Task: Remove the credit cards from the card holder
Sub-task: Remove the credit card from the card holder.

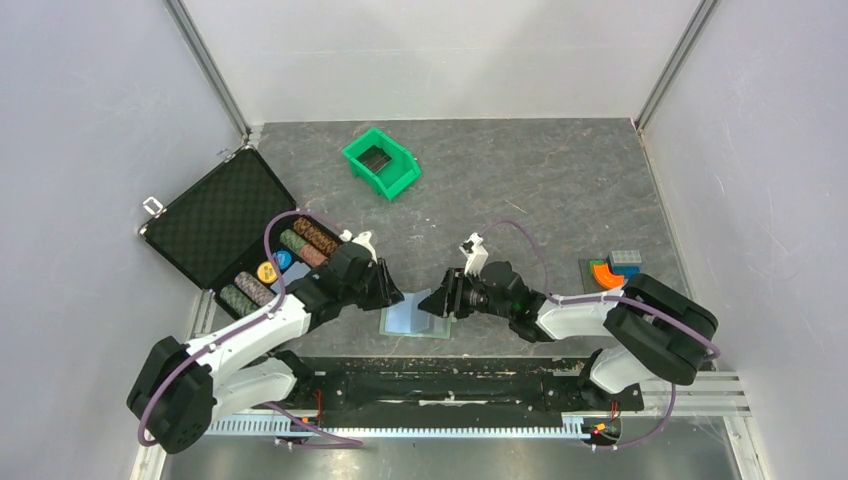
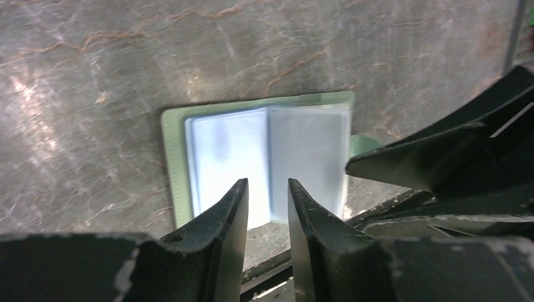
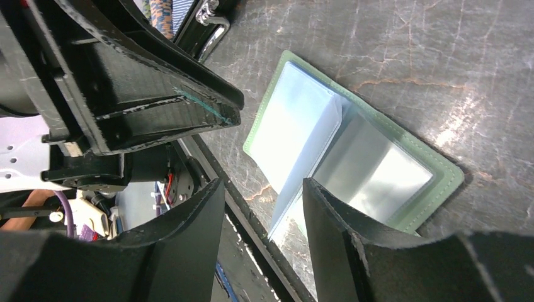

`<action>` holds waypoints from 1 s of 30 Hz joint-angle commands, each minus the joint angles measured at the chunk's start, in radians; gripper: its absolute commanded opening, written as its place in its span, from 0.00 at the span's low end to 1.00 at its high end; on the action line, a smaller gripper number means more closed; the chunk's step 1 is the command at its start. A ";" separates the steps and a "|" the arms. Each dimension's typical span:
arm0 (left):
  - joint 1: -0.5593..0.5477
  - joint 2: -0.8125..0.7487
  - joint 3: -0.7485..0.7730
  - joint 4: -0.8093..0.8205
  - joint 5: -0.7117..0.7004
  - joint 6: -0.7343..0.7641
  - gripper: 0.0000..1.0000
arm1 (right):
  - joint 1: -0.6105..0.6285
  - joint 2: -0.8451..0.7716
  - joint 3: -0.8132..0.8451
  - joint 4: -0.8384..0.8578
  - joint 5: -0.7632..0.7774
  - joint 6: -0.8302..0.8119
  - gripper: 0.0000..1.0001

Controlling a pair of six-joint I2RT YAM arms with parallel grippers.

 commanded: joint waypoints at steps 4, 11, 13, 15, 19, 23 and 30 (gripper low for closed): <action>-0.004 -0.009 0.041 -0.185 -0.124 0.034 0.37 | 0.012 0.017 0.046 0.048 -0.001 -0.001 0.51; -0.001 -0.083 0.070 -0.266 -0.201 0.041 0.38 | 0.034 0.063 0.112 0.036 -0.006 -0.006 0.51; 0.001 -0.109 0.079 -0.284 -0.212 0.033 0.39 | 0.043 0.083 0.135 0.031 -0.007 -0.008 0.51; 0.002 -0.136 0.084 -0.294 -0.227 0.026 0.39 | 0.051 0.101 0.158 0.028 -0.009 -0.008 0.51; 0.005 -0.173 0.089 -0.316 -0.265 0.019 0.43 | 0.061 0.131 0.197 0.014 -0.008 -0.013 0.51; 0.007 -0.175 0.088 -0.324 -0.269 0.015 0.46 | 0.068 0.153 0.219 0.001 -0.012 -0.014 0.53; 0.009 -0.171 0.085 -0.317 -0.266 0.012 0.49 | 0.069 0.168 0.235 -0.018 -0.020 -0.019 0.60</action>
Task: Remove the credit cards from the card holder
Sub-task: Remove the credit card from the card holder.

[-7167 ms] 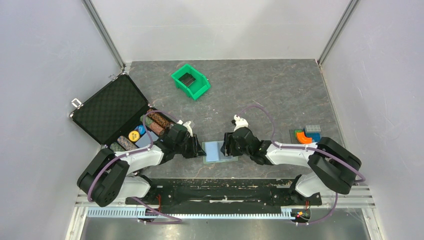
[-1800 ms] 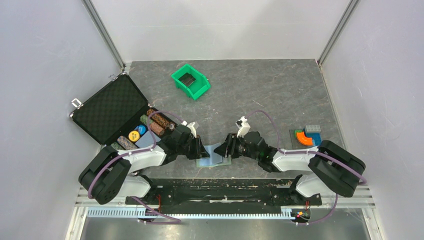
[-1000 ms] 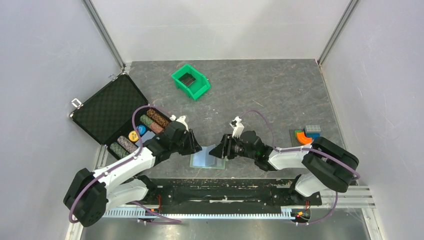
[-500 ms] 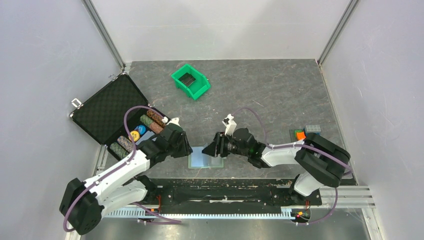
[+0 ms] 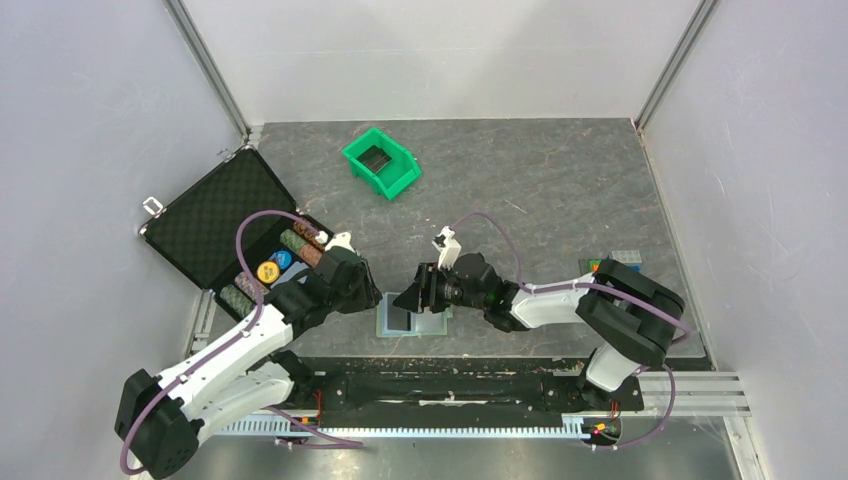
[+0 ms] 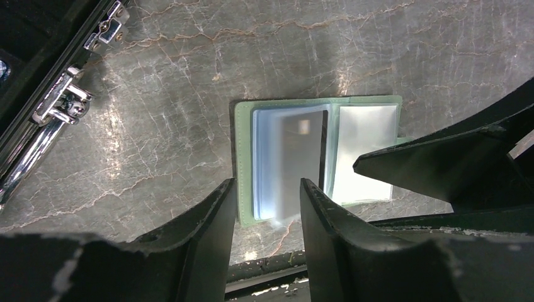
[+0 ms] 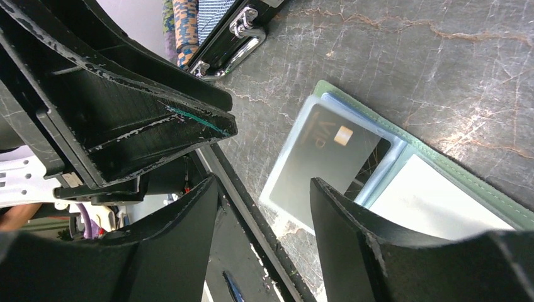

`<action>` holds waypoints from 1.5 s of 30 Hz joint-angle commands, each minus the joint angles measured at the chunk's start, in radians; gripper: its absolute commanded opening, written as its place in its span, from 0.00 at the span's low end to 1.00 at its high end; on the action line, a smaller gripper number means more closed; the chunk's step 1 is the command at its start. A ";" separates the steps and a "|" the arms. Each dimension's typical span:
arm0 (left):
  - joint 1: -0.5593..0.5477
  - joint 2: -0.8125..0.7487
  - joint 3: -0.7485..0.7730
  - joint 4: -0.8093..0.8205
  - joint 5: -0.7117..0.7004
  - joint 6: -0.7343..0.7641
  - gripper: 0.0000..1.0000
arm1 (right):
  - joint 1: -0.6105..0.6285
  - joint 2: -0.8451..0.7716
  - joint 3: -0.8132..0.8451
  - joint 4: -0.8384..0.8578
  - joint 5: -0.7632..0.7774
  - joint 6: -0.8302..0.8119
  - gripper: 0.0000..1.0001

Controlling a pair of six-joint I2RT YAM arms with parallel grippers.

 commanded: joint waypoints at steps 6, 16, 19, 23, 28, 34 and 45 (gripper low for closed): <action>0.007 -0.003 0.015 0.014 -0.019 0.003 0.50 | 0.010 0.024 0.054 -0.004 -0.031 -0.014 0.60; 0.007 0.141 -0.071 0.189 0.132 0.004 0.41 | -0.006 -0.031 0.017 -0.147 0.066 -0.117 0.36; 0.006 0.195 -0.082 0.220 0.133 -0.002 0.36 | -0.013 -0.014 0.009 -0.116 0.051 -0.120 0.27; 0.007 0.216 -0.088 0.207 0.093 0.010 0.33 | -0.022 0.013 0.007 -0.087 0.033 -0.119 0.27; 0.007 0.215 -0.109 0.213 0.085 0.009 0.30 | -0.025 0.049 0.010 -0.065 0.019 -0.113 0.28; 0.006 0.235 -0.124 0.241 0.103 0.008 0.27 | -0.027 0.079 0.005 -0.042 0.003 -0.101 0.30; 0.006 0.239 -0.141 0.259 0.123 0.006 0.25 | -0.036 0.122 0.004 -0.024 0.001 -0.089 0.28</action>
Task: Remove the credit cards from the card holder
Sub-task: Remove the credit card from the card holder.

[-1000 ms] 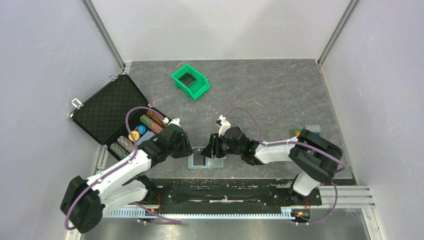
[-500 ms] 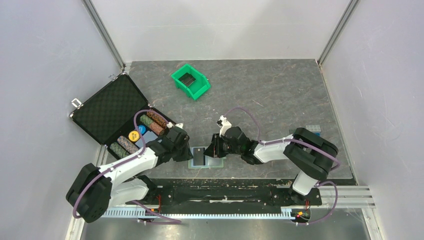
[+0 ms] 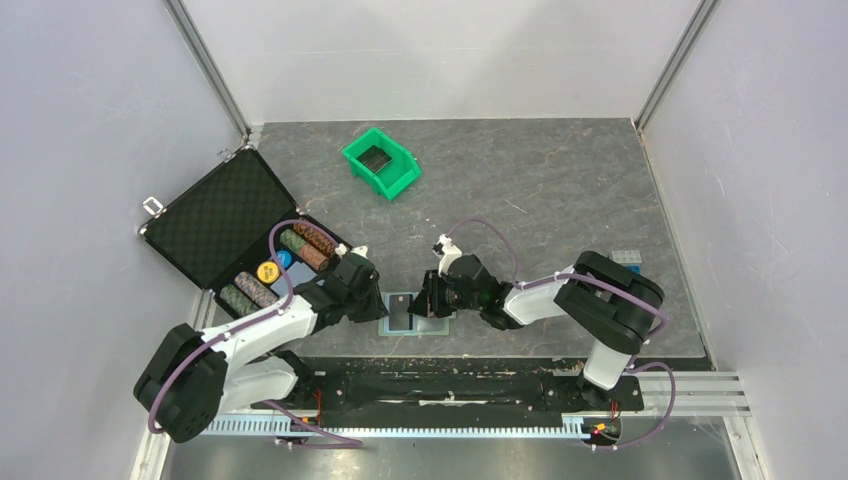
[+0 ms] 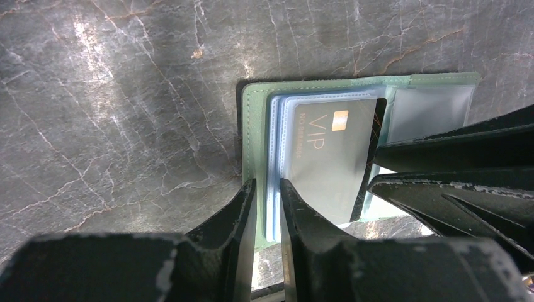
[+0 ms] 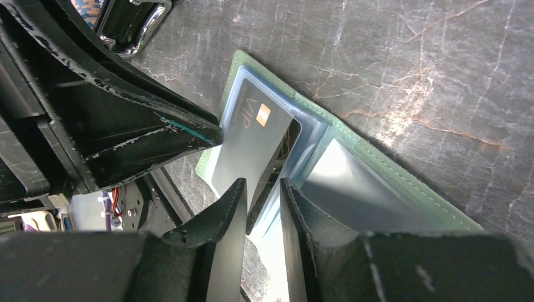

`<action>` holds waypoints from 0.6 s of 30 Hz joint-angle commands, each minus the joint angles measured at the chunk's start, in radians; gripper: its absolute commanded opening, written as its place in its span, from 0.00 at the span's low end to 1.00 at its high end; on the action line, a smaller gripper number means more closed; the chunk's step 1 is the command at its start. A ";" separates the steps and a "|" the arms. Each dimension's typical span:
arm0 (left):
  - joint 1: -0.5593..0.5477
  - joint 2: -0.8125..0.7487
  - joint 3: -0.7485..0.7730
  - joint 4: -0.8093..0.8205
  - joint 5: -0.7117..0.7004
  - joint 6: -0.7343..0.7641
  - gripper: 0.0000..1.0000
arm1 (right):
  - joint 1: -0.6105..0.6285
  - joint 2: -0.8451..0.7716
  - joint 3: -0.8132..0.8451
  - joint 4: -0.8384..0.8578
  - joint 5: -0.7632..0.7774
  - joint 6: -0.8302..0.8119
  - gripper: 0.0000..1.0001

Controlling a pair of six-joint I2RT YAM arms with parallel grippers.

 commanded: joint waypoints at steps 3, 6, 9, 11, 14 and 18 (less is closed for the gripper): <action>0.003 -0.001 -0.025 0.023 0.004 0.007 0.25 | -0.006 0.022 -0.007 0.050 -0.001 0.003 0.28; 0.003 -0.002 -0.027 0.024 0.006 0.007 0.25 | -0.005 0.024 -0.005 0.051 -0.002 0.003 0.27; 0.002 -0.002 -0.027 0.029 0.010 0.007 0.25 | -0.005 0.030 -0.006 0.066 -0.012 0.012 0.25; 0.003 0.000 -0.027 0.033 0.012 0.007 0.25 | -0.006 0.037 -0.007 0.080 -0.019 0.021 0.24; 0.002 0.002 -0.030 0.038 0.012 0.007 0.25 | -0.006 0.046 -0.009 0.087 -0.021 0.031 0.24; 0.002 0.003 -0.036 0.048 0.012 0.005 0.25 | -0.006 0.050 -0.013 0.098 -0.018 0.038 0.24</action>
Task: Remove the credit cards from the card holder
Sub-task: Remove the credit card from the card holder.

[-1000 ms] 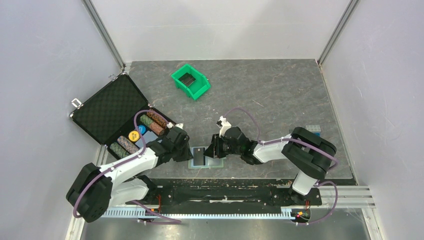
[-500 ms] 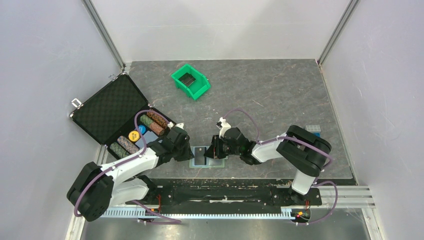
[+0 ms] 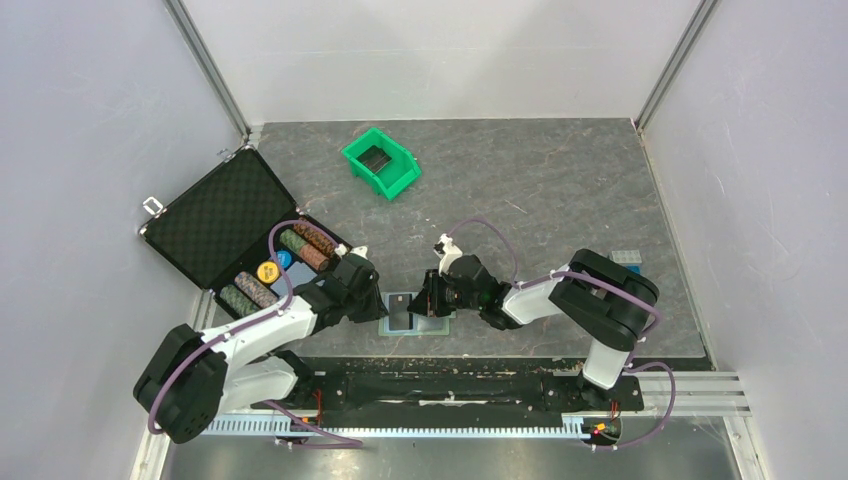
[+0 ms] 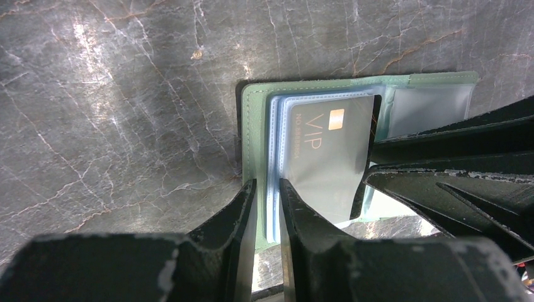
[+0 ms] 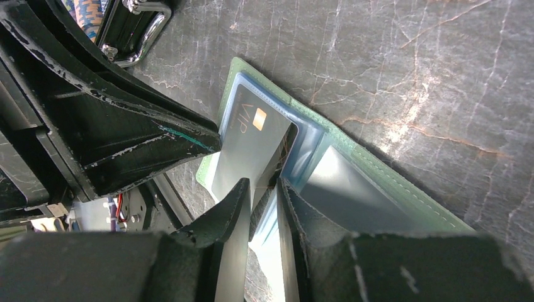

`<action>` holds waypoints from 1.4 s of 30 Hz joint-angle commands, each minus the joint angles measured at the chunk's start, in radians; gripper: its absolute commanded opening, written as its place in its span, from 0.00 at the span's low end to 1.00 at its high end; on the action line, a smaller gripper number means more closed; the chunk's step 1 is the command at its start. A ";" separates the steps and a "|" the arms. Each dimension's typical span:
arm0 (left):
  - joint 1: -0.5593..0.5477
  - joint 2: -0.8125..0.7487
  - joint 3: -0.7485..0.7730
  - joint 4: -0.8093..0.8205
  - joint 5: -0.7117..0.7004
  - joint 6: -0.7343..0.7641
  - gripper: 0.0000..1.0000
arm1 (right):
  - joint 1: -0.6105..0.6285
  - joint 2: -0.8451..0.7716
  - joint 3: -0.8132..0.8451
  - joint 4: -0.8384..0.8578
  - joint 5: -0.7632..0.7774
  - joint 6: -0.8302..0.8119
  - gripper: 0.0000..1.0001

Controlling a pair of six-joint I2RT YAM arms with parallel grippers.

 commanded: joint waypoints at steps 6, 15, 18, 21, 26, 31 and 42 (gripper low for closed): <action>0.002 0.009 -0.032 0.038 0.010 -0.001 0.25 | -0.004 0.025 -0.019 0.062 -0.018 0.029 0.26; 0.001 0.001 -0.028 0.038 0.010 -0.004 0.25 | -0.005 0.028 -0.032 0.097 -0.034 0.042 0.23; 0.001 0.003 -0.029 0.041 0.039 -0.006 0.25 | -0.008 0.043 -0.041 0.140 -0.059 0.072 0.21; 0.001 0.004 -0.034 0.046 0.043 -0.009 0.25 | -0.011 0.043 -0.054 0.171 -0.064 0.095 0.21; 0.002 -0.002 -0.045 0.078 0.071 -0.021 0.24 | -0.015 0.049 -0.075 0.240 -0.082 0.120 0.19; 0.002 0.004 -0.051 0.095 0.088 -0.027 0.23 | -0.034 0.068 -0.124 0.399 -0.109 0.181 0.07; 0.002 0.037 -0.045 0.084 0.071 -0.035 0.22 | -0.068 0.021 -0.169 0.388 -0.108 0.165 0.00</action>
